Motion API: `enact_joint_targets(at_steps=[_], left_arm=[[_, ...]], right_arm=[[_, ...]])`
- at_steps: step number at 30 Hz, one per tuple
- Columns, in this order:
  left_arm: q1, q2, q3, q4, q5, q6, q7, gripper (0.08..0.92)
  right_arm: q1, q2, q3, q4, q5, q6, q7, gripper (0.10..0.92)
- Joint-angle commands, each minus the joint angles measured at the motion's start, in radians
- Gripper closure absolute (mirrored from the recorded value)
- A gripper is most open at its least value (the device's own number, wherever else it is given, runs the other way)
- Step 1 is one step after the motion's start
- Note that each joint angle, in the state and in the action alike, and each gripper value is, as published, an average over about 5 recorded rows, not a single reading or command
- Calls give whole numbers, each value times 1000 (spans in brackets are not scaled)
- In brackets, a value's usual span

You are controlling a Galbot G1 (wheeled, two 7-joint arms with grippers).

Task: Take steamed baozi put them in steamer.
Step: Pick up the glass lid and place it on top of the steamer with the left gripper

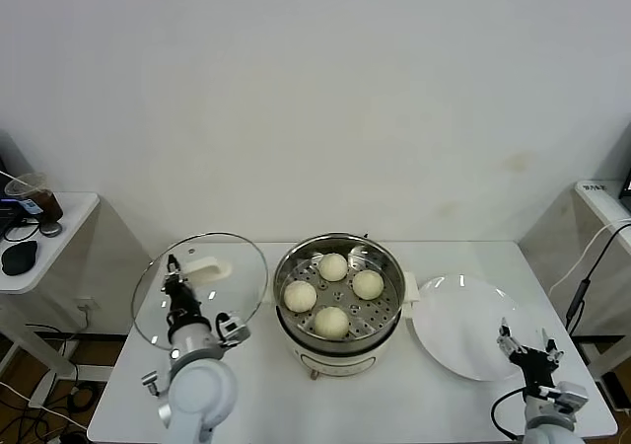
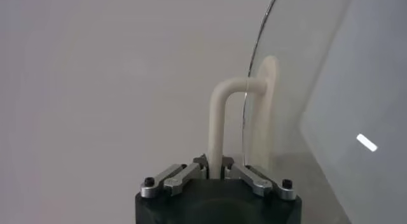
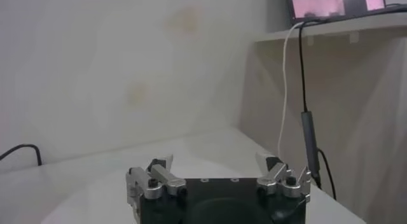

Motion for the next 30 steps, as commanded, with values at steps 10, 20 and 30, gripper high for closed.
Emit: enact_joint_targets(at_steps=[10,20,30], left_arm=[[-123,-117,407,95,117,17,61,825],[-227,-116,523,160,-82,19,49,825],[-282,-118,512,277,0,19,11,825]], right_arm=[[6,4,24,-19,-5,-3,-2,203],[-5,13,33,-16,-18,-1,-3,203],[0,27,31,-20,-28,1,-3,203]])
